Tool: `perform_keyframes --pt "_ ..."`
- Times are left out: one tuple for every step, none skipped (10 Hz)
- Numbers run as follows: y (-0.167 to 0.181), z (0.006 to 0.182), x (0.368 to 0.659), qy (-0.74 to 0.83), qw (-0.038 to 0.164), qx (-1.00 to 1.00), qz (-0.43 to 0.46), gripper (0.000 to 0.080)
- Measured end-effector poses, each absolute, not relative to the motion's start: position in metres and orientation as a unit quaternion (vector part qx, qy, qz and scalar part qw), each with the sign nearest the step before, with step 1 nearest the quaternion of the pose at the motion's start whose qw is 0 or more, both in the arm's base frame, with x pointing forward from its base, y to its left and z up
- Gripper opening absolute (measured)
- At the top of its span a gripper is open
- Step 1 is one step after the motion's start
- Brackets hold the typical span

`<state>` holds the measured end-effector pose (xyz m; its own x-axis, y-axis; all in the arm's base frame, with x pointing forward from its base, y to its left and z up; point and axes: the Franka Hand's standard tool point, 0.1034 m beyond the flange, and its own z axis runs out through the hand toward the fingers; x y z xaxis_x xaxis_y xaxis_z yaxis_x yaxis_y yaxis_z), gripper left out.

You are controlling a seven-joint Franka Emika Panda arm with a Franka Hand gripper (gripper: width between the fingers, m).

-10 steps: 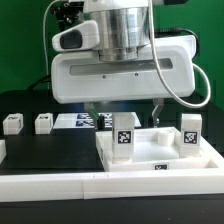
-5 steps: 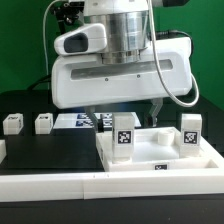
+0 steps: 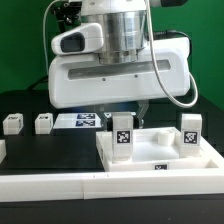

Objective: Assemble square table

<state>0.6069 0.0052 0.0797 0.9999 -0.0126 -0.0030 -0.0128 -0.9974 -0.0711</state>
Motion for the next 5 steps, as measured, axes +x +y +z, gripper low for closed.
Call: perform_keyframes --pt "0.0048 0.0797 0.6069 0.006 0.036 -0.999 0.001 0.0296" --pt "0.0047 0.0797 0.6069 0.019 0.036 -0.999 0.002 0.0296" --pt "0.0039 0.0797 0.6069 0.070 0.036 -0.997 0.003 0.0296" --pt "0.0023 0.0786 0.6067 0.107 0.038 -0.993 0.006 0.0294" --pt "0.0003 0.0770 0.6069 0.153 0.041 -0.987 0.007 0.0294"
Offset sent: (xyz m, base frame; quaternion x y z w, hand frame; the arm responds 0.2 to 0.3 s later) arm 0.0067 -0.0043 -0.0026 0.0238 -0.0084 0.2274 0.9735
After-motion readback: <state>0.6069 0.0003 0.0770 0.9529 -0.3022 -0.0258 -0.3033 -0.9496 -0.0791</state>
